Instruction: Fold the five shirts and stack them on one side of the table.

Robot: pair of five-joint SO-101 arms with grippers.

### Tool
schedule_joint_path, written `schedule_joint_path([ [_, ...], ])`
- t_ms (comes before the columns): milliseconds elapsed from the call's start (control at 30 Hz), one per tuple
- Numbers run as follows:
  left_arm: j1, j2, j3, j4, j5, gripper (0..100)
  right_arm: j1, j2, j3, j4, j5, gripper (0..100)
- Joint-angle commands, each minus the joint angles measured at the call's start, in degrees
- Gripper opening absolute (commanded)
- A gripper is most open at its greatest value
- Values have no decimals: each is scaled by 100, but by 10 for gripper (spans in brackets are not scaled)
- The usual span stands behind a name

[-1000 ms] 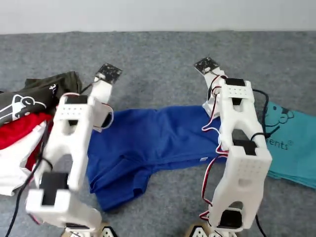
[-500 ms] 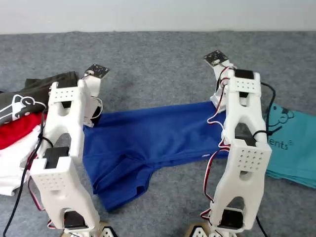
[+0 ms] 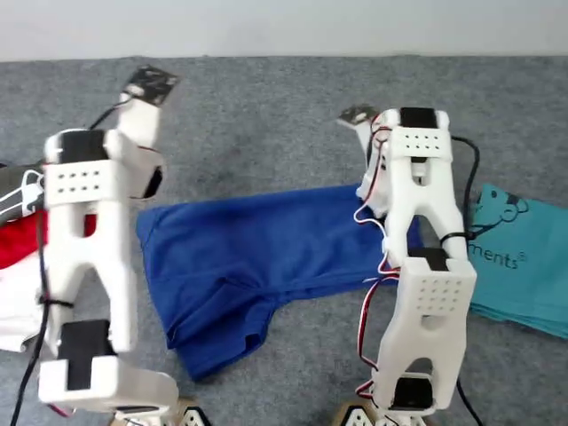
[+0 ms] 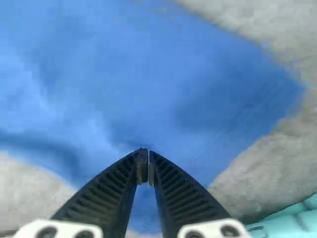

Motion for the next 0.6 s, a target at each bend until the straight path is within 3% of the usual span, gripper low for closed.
schedule_joint_path([
  [0, -563, -466, -233, 237, -70, 15, -119, -523, 44, 277, -290, 10],
  [300, -2347, -651, -233, 316, -273, 15, -1622, -1007, 967, 268, -387, 10],
  [467, -2910, -642, -233, 281, -519, 16, -2721, -1121, 844, 251, -387, 17],
  [567, -3042, -642, -233, 281, -519, 16, -3371, -1103, 826, 251, -387, 74],
])
